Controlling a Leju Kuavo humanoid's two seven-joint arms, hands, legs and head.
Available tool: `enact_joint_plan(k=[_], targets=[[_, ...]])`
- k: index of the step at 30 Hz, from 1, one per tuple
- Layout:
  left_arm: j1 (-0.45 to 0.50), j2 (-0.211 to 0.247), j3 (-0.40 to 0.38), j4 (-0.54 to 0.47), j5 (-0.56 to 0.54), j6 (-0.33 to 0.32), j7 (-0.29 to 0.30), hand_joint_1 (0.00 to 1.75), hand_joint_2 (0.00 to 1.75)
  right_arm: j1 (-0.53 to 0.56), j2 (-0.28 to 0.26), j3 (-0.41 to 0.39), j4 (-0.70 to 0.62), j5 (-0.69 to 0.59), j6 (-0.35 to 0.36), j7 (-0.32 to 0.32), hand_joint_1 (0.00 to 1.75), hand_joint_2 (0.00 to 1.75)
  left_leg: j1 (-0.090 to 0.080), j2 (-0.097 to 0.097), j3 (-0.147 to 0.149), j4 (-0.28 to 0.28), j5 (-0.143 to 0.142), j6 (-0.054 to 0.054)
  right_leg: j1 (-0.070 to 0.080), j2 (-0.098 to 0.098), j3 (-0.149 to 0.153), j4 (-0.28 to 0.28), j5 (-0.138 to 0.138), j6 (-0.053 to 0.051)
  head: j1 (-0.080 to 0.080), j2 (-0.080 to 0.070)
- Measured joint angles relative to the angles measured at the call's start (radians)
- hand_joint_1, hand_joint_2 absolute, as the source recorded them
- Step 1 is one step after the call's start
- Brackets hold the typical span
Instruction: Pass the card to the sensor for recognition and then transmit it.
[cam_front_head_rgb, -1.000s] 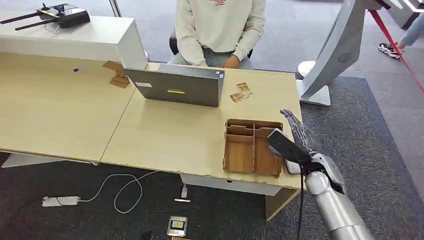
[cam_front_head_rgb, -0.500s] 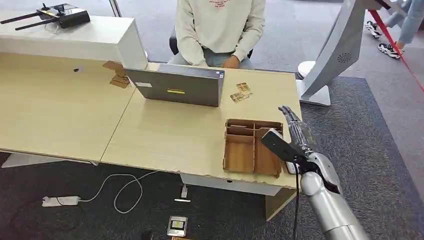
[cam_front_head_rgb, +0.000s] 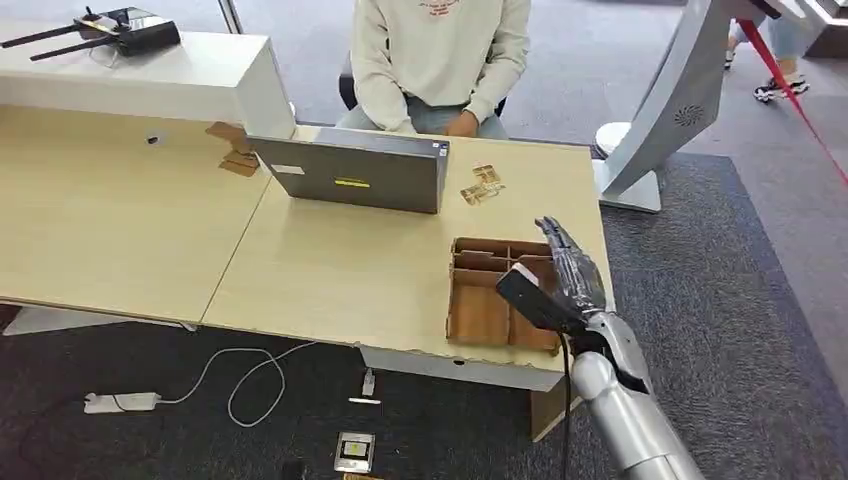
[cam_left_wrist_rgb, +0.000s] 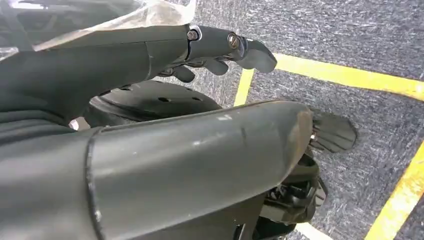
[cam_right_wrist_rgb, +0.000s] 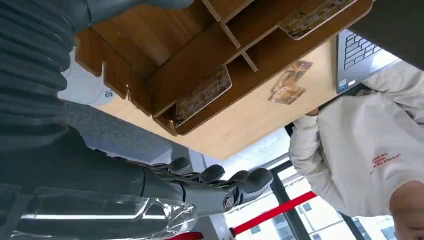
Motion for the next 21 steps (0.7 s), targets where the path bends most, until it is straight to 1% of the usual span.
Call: enact_joint_plan(k=[5,13,16,18,21], targets=[[0.0,0.0,0.0,0.0,0.003,0.001,0.0,0.0,0.0,0.009,0.02,0.003,0.01,0.027,-0.016,0.016,0.0,1.75,0.0,0.001,0.0,0.0,0.0,0.0,0.0,0.0,0.0,0.0,0.0,0.0,0.0,0.0],[-0.001,0.0,0.0,0.0,-0.011,0.009,-0.002,0.0,0.0,0.004,0.041,0.004,0.031,0.033,-0.024,0.01,0.0,1.75,0.0,0.001,0.0,0.0,0.0,0.0,0.0,0.0,0.0,0.0,0.0,0.0,0.0,0.0],[-0.001,-0.001,0.0,0.0,-0.005,0.009,0.005,0.0,0.0,0.003,0.053,0.004,0.037,0.036,-0.03,0.01,0.0,1.75,0.0,0.001,0.0,0.0,0.0,0.0,0.0,0.0,0.0,0.0,0.0,0.0,0.0,0.0],[-0.002,-0.002,0.0,0.0,-0.005,0.01,0.006,0.0,0.0,0.001,0.056,0.004,0.043,0.032,-0.029,-0.012,0.0,1.75,0.0,0.001,0.0,0.0,0.0,0.0,0.0,0.0,0.0,0.0,0.0,0.0,0.0,0.0],[-0.003,-0.003,0.0,0.0,-0.01,0.013,0.006,0.0,0.0,-0.042,0.049,0.005,0.077,0.0,-0.019,-0.079,0.0,1.75,0.0,0.001,0.0,0.0,0.0,0.0,0.0,0.0,0.0,0.0,0.0,0.0,0.0,0.0]])
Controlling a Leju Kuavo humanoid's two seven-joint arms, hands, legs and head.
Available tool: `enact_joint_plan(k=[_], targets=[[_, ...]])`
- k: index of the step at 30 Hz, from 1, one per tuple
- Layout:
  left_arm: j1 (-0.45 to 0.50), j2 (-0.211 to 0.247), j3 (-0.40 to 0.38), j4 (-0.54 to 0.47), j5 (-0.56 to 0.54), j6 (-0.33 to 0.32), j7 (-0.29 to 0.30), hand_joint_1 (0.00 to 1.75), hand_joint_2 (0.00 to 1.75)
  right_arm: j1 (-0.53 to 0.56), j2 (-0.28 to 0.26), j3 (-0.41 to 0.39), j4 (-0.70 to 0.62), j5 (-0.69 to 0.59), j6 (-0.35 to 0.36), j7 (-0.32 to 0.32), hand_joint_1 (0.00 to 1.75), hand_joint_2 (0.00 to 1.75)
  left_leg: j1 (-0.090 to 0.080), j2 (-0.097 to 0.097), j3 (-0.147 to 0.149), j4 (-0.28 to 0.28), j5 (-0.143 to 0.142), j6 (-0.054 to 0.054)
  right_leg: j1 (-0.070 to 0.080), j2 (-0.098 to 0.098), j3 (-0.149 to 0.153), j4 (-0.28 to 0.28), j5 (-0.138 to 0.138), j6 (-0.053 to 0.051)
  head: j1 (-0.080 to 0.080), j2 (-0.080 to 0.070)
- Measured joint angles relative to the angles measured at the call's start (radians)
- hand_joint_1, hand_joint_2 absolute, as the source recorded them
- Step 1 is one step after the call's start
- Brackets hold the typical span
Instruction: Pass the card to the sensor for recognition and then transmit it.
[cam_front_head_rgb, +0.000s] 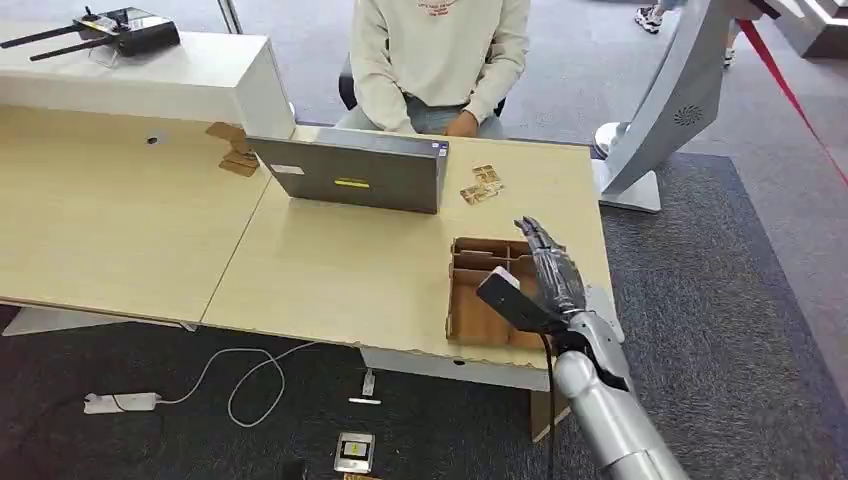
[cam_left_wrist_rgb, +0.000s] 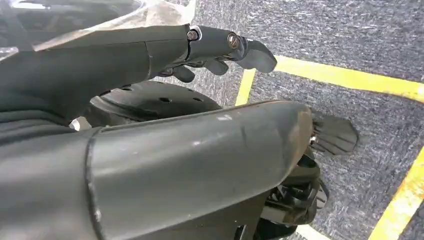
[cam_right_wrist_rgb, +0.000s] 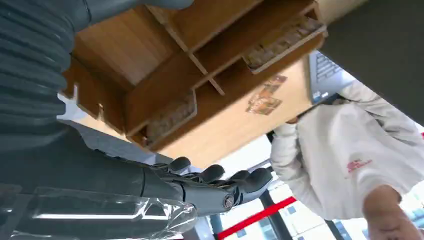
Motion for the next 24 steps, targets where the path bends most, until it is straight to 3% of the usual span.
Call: enact_joint_plan(k=[13,24], targets=[[-0.004,-0.005,0.0,0.0,0.006,0.004,0.0,0.0,0.0,-0.13,-0.021,0.0,0.161,-0.003,-0.043,-0.05,0.0,1.75,0.0,0.0,0.0,0.0,0.0,0.0,0.0,0.0,0.0,0.0,0.0,0.0,0.0,0.0],[-0.004,-0.005,0.0,0.0,0.015,0.004,-0.006,0.0,0.0,-0.153,-0.026,0.0,0.263,-0.009,-0.045,-0.067,0.0,1.75,0.0,0.0,0.0,0.0,0.0,0.0,0.0,0.0,0.0,0.0,0.0,0.0,0.0,0.0]])
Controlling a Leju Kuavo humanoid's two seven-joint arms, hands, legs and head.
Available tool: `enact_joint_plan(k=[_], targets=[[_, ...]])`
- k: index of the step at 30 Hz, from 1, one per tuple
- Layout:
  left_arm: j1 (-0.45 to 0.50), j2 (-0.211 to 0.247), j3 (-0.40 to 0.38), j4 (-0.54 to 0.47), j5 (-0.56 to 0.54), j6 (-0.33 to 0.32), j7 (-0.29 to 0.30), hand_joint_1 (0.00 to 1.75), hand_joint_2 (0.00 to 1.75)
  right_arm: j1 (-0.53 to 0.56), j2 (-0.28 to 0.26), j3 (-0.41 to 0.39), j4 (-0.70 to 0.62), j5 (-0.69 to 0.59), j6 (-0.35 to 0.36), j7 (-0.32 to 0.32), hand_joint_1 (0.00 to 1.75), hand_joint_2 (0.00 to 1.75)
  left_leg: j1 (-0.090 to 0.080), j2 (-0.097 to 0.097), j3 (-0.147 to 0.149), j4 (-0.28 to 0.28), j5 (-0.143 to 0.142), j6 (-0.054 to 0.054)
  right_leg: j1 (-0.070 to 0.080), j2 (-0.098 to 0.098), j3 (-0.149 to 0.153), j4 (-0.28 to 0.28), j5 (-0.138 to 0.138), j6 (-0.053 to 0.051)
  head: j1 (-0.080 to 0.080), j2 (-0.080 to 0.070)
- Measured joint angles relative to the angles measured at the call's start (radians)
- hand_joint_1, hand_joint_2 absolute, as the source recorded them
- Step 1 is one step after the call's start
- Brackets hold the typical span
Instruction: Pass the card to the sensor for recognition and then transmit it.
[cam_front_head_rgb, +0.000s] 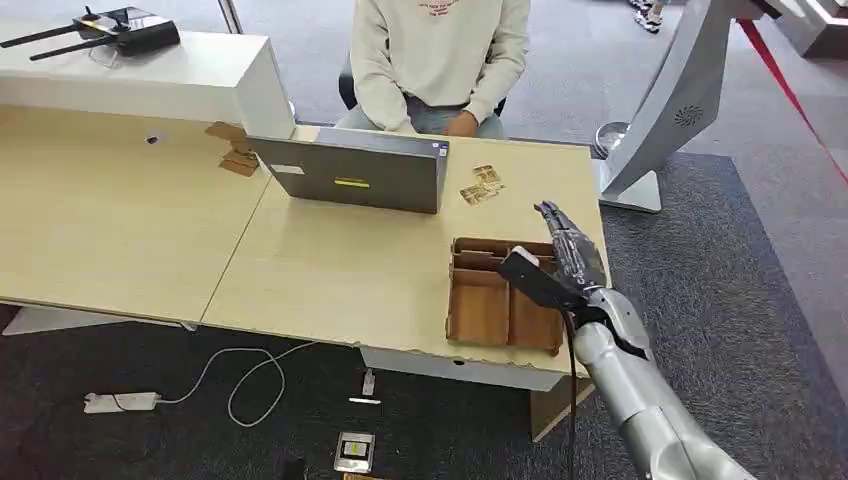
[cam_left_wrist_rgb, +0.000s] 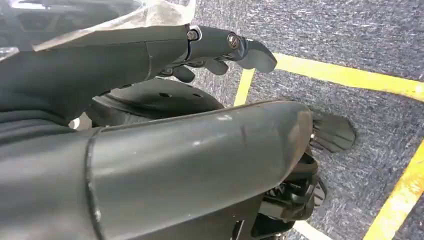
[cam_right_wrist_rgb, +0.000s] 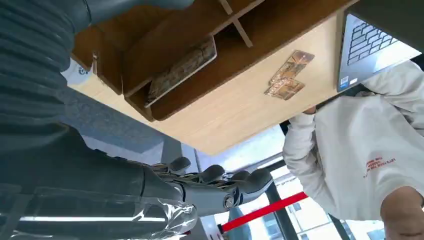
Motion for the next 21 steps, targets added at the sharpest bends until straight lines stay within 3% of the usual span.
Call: enact_joint_plan(k=[21], targets=[[0.0,0.0,0.0,0.0,0.006,-0.011,-0.001,0.0,0.0,0.012,-0.023,-0.002,0.032,-0.003,0.004,-0.001,0.05,1.75,0.0,0.0,0.0,0.0,0.0,0.0,0.0,0.0,0.0,0.0,0.0,0.0,0.0,0.0]])
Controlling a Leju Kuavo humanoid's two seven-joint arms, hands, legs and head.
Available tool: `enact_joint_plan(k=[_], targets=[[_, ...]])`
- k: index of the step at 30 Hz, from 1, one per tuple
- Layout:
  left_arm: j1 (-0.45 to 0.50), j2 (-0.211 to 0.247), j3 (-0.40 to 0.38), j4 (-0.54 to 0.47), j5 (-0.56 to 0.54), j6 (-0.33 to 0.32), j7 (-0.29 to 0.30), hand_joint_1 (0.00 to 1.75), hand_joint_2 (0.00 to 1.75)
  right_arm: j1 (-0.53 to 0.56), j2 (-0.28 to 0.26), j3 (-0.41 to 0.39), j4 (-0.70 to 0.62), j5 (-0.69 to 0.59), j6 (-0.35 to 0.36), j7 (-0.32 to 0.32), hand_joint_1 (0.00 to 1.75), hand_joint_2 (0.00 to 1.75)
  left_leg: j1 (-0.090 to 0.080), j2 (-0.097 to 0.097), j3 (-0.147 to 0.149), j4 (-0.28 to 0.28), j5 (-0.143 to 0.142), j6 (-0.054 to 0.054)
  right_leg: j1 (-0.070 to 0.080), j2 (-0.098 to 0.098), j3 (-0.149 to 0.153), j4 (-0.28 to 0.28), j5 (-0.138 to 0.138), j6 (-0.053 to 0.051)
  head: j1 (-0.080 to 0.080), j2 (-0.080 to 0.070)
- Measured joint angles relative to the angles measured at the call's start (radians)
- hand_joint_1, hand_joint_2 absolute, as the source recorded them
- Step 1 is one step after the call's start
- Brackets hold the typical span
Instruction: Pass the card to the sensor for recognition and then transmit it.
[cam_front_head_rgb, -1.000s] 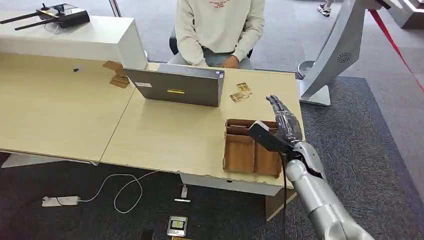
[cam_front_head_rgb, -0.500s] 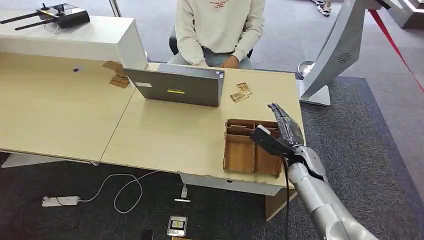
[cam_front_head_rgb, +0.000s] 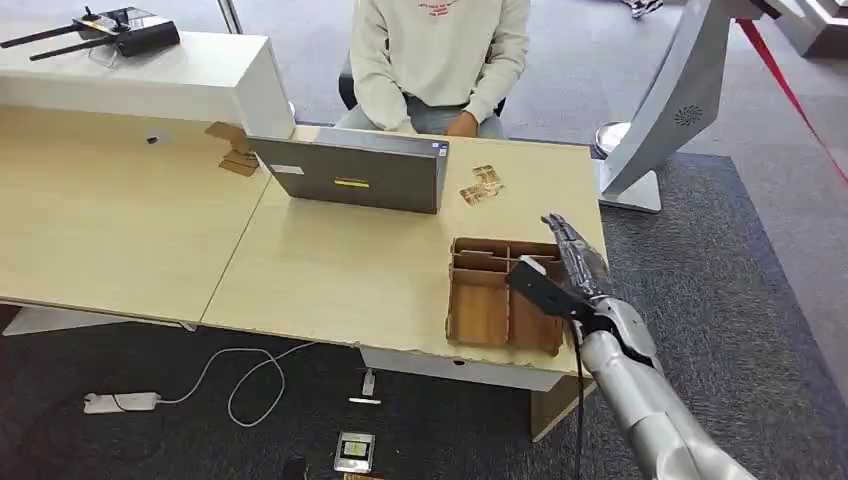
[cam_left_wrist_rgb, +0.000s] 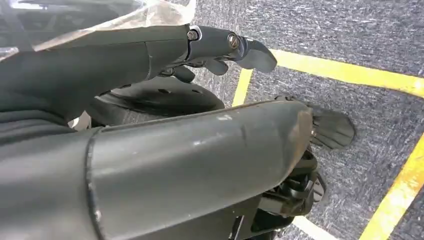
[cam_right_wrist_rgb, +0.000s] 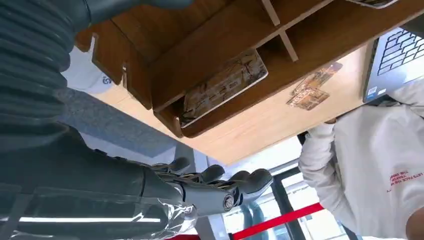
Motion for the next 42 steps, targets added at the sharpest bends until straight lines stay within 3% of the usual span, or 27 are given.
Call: enact_joint_plan(k=[1,2,3,25,34,42], targets=[[0.0,0.0,0.0,0.0,-0.002,0.0,0.001,0.0,0.0,0.0,0.0,0.0,0.0,0.0,0.0,0.0,0.12,1.75,0.0,0.0,0.0,0.0,0.0,0.0,0.0,0.0,0.0,0.0,0.0,0.0,0.0,0.0],[0.0,0.0,0.0,0.0,-0.002,0.0,0.003,0.0,0.0,0.0,0.0,0.0,0.0,0.0,0.0,0.0,1.61,1.75,0.0,0.0,0.0,0.0,0.0,0.0,0.0,0.0,0.0,0.0,0.0,0.0,0.0,0.0],[0.0,0.0,0.0,0.0,-0.002,-0.002,0.004,0.0,0.0,0.0,0.0,0.0,0.0,-0.001,0.0,0.0,1.75,1.75,0.0,0.0,0.0,0.0,0.0,0.0,0.0,0.0,0.0,0.0,0.0,0.0,0.0,0.0],[0.0,0.0,0.0,0.0,0.001,-0.018,-0.004,0.0,0.0,0.0,0.003,-0.002,0.001,-0.019,-0.02,0.0,1.75,1.75,0.0,0.0,0.0,0.0,0.0,0.0,0.0,0.0,0.0,0.0,0.0,0.0,0.0,0.0],[0.0,0.001,0.0,0.0,-0.007,-0.018,-0.018,0.0,0.0,0.004,0.011,-0.011,-0.006,-0.041,-0.102,-0.007,1.75,1.75,0.0,0.0,0.0,0.0,0.0,0.0,0.0,0.0,0.0,0.0,0.0,0.0,0.0,0.0],[0.002,0.01,0.0,0.0,-0.027,-0.039,-0.031,0.0,0.0,-0.03,0.014,-0.043,-0.104,-0.105,-0.165,-0.011,1.75,1.75,0.0,0.0,0.0,0.0,0.0,0.0,0.0,0.0,0.0,0.0,0.0,0.0,0.0,0.0]])
